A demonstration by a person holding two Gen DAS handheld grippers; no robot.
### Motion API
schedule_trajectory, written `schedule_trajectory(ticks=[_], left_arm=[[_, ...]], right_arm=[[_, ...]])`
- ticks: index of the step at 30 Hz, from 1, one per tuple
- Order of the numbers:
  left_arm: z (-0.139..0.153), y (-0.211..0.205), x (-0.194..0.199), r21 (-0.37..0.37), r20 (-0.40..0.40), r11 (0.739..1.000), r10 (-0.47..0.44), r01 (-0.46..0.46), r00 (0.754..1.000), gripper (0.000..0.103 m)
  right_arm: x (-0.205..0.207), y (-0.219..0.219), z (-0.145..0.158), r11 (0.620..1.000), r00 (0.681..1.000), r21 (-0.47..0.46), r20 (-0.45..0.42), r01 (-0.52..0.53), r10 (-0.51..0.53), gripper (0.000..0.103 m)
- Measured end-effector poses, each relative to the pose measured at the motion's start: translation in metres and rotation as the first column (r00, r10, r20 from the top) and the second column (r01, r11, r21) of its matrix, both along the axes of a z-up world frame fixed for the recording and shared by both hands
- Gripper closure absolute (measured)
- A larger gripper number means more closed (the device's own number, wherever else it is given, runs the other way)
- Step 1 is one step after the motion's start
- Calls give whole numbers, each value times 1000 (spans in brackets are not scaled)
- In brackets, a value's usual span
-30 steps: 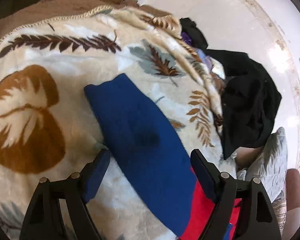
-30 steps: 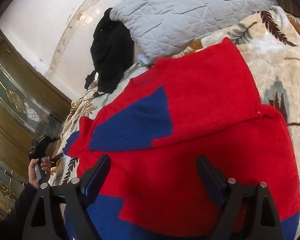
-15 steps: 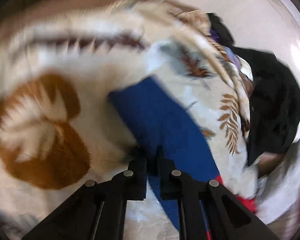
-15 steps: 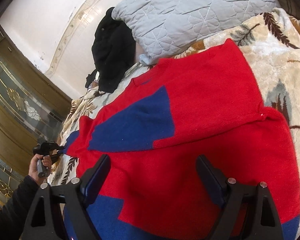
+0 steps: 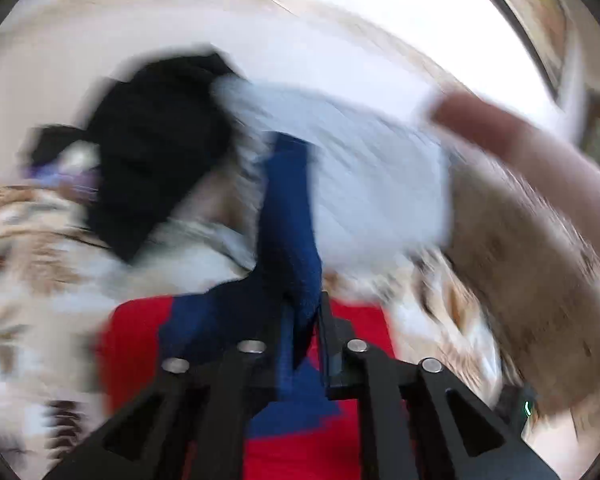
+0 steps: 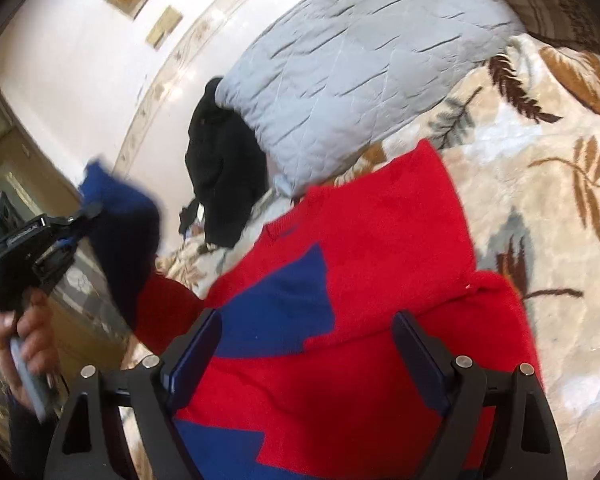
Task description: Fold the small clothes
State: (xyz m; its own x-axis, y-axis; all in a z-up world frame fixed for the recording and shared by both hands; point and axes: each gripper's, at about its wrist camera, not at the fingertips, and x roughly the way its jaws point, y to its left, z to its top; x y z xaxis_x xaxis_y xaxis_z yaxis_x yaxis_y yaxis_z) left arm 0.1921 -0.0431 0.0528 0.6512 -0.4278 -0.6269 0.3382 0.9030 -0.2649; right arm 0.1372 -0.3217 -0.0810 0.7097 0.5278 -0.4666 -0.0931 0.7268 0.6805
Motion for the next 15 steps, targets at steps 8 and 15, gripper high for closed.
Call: schedule_trajectory(ticks=[8,15], left_arm=[[-103,58,-6,176,-170,957,261,-232,950,29],[-141,146,-20,161,-217,905,421,-393,881,29]], right_arm=[[0,-15,-5,998,999,63,-23,27,-26,13],[20,-16,-5,982,997,190,-83,12,4,13]])
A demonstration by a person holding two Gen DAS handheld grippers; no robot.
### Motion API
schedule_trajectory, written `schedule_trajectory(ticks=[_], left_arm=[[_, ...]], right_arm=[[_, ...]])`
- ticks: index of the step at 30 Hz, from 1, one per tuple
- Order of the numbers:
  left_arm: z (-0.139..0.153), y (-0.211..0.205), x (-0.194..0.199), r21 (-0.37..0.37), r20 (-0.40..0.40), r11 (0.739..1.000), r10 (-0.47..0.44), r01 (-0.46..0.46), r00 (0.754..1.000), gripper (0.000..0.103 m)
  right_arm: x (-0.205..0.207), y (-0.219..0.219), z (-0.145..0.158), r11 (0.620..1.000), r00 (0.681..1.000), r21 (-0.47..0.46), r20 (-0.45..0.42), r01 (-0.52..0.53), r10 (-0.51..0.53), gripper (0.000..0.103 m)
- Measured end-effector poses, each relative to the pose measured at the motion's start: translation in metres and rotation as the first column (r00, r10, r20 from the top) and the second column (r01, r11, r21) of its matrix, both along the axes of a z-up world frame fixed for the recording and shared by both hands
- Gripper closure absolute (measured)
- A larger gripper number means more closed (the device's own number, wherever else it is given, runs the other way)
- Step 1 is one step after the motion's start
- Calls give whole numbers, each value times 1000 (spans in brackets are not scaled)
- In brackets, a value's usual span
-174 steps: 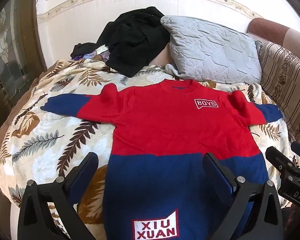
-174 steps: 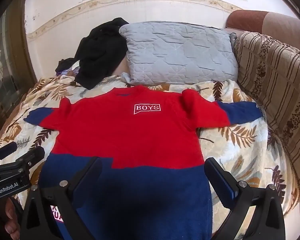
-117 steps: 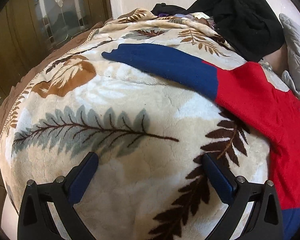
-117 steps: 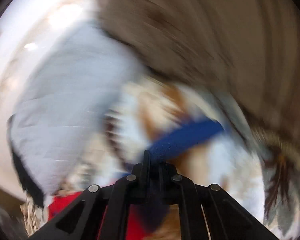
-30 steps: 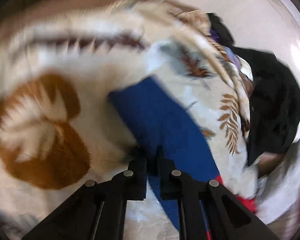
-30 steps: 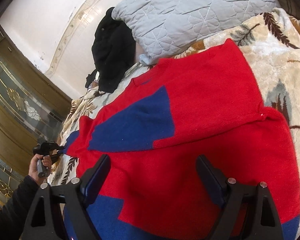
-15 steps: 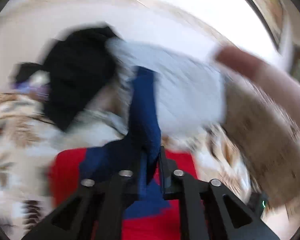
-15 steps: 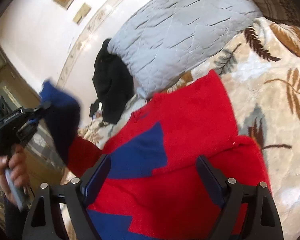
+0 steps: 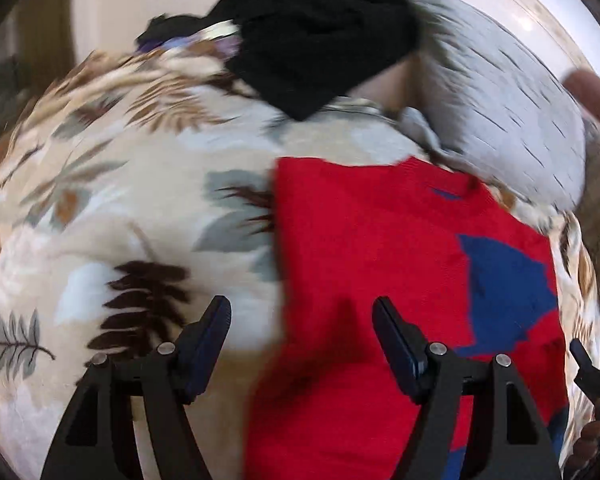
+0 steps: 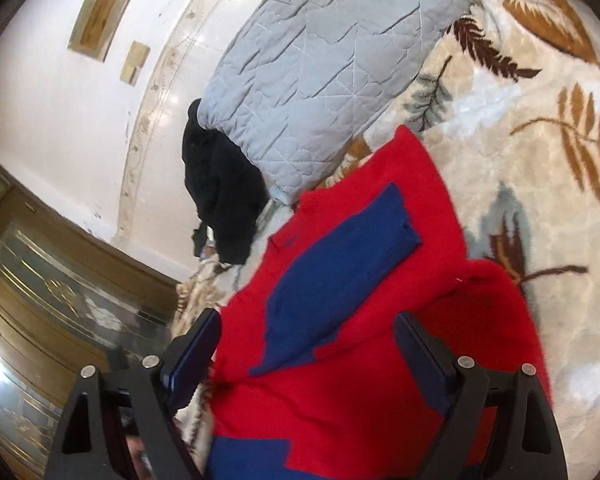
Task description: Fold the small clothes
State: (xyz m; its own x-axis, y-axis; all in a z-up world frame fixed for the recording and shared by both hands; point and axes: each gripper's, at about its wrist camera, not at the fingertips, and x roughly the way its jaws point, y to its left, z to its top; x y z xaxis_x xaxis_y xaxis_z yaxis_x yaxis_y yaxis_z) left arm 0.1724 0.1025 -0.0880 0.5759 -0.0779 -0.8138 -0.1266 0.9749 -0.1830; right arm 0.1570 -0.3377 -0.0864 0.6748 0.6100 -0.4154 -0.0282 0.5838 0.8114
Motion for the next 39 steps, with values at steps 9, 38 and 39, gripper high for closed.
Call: schedule_trajectory(ticks=[9,38,39], left_arm=[[-23,17,15,-104,-46,994,16,-21,999,29],[-7,-7,65,27,50,995,-97,95,994,91],[-32,-4,77,30,-37,997,-75,76,997,89]], right_arm=[[64,12,-34,994,972,-107,-228,38,-61,81],[106,-1,10,809,991,-587,-115,-17,-63,92],[115,-8,-9,826,977,-561,-201,-56,-70,92]])
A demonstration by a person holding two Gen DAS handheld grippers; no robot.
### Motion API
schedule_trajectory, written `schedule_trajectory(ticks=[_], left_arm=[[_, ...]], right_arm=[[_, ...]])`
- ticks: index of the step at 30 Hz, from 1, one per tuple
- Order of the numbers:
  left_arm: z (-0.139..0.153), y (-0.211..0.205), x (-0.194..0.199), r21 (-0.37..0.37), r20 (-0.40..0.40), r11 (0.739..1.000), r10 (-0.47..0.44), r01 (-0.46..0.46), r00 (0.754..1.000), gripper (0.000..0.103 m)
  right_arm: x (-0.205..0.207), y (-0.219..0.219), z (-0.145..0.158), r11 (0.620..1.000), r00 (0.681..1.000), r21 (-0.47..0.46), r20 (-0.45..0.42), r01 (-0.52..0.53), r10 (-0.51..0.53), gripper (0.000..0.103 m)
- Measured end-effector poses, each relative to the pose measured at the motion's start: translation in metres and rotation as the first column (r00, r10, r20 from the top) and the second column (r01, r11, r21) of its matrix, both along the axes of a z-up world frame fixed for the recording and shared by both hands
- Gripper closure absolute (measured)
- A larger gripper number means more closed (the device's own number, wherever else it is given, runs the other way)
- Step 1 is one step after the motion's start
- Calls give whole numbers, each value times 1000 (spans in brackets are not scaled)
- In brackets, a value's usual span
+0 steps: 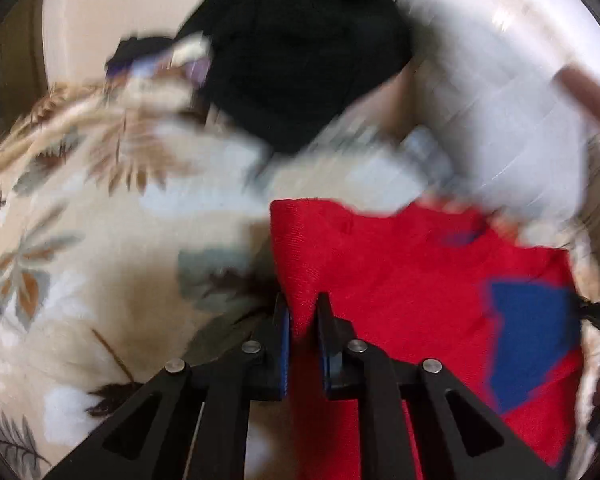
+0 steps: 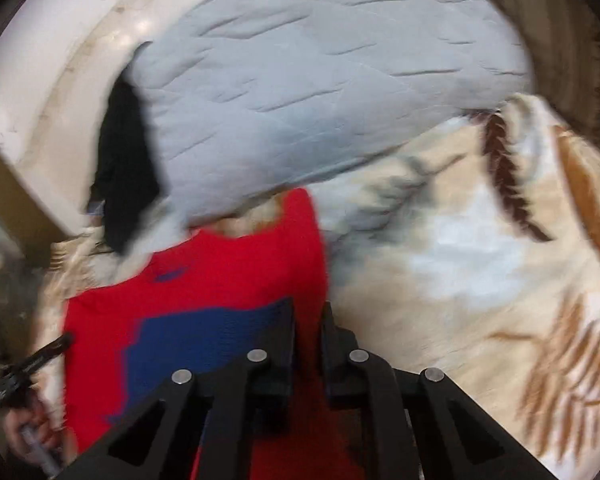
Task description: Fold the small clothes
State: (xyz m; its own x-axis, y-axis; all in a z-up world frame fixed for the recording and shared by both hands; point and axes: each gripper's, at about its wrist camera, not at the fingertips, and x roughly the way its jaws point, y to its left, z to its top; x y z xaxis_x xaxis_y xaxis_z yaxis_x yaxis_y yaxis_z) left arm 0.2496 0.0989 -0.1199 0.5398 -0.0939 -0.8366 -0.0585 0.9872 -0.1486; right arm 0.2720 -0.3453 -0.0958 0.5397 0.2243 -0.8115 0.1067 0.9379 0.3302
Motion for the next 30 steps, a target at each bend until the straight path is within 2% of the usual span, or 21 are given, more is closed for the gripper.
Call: schedule_trajectory(ticks=[1,2,4,5,6,8,11,13,14,15,16,18,19,20,21,22,23,24,25,26,30], left_arm=[[-12,5,3,-22,-21,1000,15,-15,1000,89],[-8,6,-2,-31,18,999,5,-5,1000,88],[4,6,-6,-53,49,998,-19,21,999,85],[9,9,-8,-75,65,997,-28,33,997,71],[11,12,-7,-88,70,996,-24,30,997,53],[14,18,-1,-97,92,995,3,6,996,43],[11,21,8,-129,69,992,10,-1,998,43],[6,19,17,-139,53,990,8,-1,999,44],[-5,18,26,-118,-1,993,10,-10,1000,85],[1,20,19,-130,-31,991,10,-14,999,89],[7,21,16,-142,-17,990,21,-23,1000,90],[29,11,5,-74,84,997,-30,36,996,90],[25,7,8,-43,77,998,-45,49,996,90],[6,6,20,-30,-7,999,-32,31,999,88],[-4,10,24,-52,-20,999,-14,13,1000,85],[-1,12,22,-60,3,998,-9,9,1000,85],[6,13,19,-67,2,998,-5,5,1000,78],[12,15,15,-71,5,997,-2,3,1000,58],[18,19,10,-76,12,997,-5,6,1000,48],[25,23,2,-83,23,997,-5,7,1000,39],[44,36,-55,-169,44,985,-19,26,999,39]], right_arm=[[1,-9,-14,997,999,78,-27,19,-17,91],[-4,-11,-9,994,1000,105,9,21,-22,87],[-13,-13,4,989,998,148,61,-1,-8,71],[-15,-13,8,988,997,153,82,-9,-4,31],[-16,-14,14,989,994,147,110,-3,-14,16],[-15,-14,22,985,989,174,144,-19,-7,16],[4,-5,24,985,989,162,148,-50,26,18],[21,-2,11,989,992,120,110,-83,70,20],[31,1,-2,993,995,81,35,-91,89,54],[37,3,-8,993,995,64,-8,-97,98,89],[33,7,1,994,994,39,25,-104,103,89],[17,14,28,993,982,-32,142,-117,121,90],[23,11,21,994,990,-68,107,-86,93,91],[34,7,4,995,996,-57,27,-77,79,90],[40,0,-11,998,997,10,-25,-69,69,85],[33,-13,-8,994,999,104,19,-28,26,86],[27,-19,-3,991,1000,135,31,-8,4,76],[21,-22,2,991,999,134,39,0,-6,45],[12,-24,9,992,998,123,57,-11,4,25],[-3,-28,18,993,997,114,82,-19,9,19],[-71,-48,27,973,996,219,74,-71,56,19]])
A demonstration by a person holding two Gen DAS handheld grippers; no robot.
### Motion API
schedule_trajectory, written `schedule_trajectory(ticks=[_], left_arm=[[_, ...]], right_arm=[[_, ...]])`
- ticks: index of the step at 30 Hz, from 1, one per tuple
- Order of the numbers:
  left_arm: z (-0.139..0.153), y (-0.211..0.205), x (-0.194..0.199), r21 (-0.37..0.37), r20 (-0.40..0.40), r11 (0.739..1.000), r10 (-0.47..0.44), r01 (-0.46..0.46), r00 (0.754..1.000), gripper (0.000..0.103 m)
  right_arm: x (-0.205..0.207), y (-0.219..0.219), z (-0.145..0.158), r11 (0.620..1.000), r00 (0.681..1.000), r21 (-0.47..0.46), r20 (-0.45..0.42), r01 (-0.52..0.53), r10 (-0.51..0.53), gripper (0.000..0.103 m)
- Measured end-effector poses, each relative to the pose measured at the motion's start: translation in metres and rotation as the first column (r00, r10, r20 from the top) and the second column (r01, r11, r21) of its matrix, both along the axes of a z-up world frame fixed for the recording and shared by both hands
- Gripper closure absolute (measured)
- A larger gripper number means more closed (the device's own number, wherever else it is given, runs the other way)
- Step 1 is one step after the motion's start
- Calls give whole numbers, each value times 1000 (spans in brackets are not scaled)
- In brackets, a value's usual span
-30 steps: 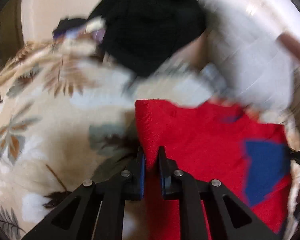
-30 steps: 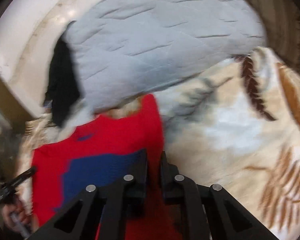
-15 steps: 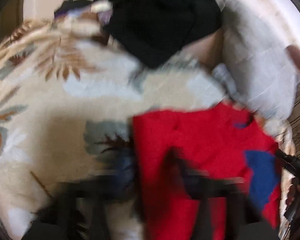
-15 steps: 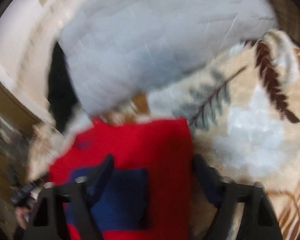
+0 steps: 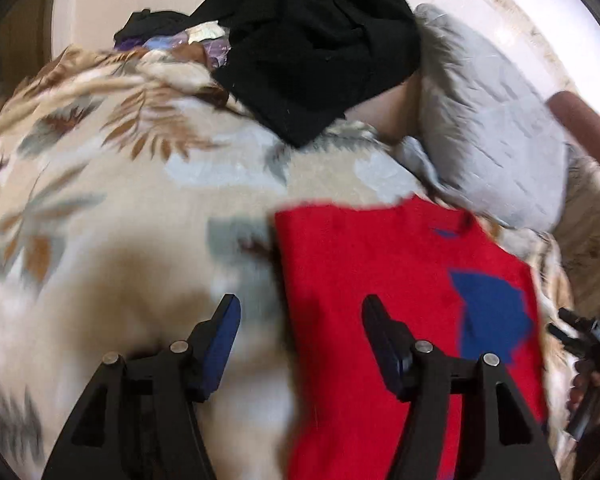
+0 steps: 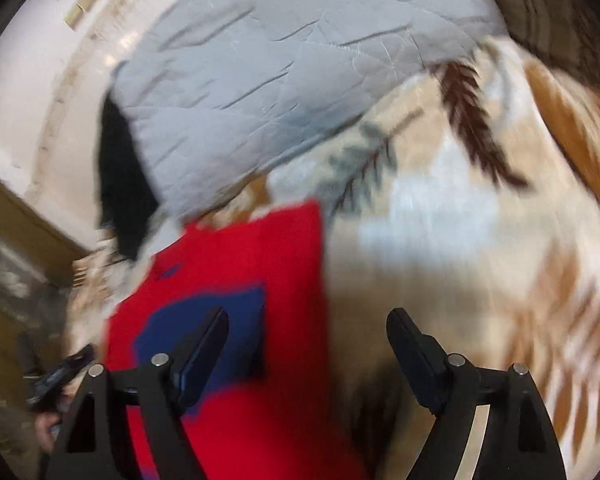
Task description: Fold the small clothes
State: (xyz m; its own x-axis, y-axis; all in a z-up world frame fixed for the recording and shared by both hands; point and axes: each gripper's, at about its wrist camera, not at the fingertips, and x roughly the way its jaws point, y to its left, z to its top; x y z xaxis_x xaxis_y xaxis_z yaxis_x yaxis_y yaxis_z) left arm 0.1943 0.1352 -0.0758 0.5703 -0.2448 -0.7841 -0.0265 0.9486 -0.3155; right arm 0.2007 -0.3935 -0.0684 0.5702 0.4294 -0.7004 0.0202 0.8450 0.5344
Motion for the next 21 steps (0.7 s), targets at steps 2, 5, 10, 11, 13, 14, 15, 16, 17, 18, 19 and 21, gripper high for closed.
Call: schedule_trajectory(ticks=[2,5,10,11,13,14,15,16,17,18,19,21], left_arm=[[-3,2,-36,-58,-25,998,-34,32,999,39],[-6,-1,-101,-78,-53,995,-67,62,996,39],[-15,-13,-181,-130,-108,987,-109,95,988,39],[-18,-17,-194,-133,-118,986,-113,97,987,39],[-26,-23,-213,-135,-144,986,-119,99,982,39],[-29,-24,-220,-130,-156,987,-110,90,982,39],[-30,-26,-226,-128,-161,988,-101,81,982,39],[-30,-28,-234,-126,-162,989,-99,79,982,39],[-27,-31,-239,-128,-169,988,-106,85,980,39],[-25,-32,-243,-134,-173,987,-108,85,979,39],[-23,-34,-246,-138,-173,987,-105,82,979,39],[-25,-40,-254,-125,-178,988,-113,92,978,35]], right_arm=[[-38,-2,-4,999,999,16,-32,-34,35,19],[-99,-8,-9,997,995,43,-69,-68,71,20],[-176,0,-27,992,982,42,-148,-115,120,20],[-186,2,-32,992,979,47,-157,-121,127,21],[-203,6,-31,991,978,45,-157,-129,134,21],[-204,8,-34,991,979,52,-156,-127,134,21],[-205,9,-34,990,978,64,-159,-128,137,21],[-209,12,-36,988,975,74,-168,-135,146,23],[-212,14,-38,987,973,73,-172,-142,153,28],[-218,18,-39,985,971,71,-172,-154,165,30],[-222,21,-39,983,969,72,-168,-169,179,30],[-227,22,-45,983,969,78,-169,-168,179,30]])
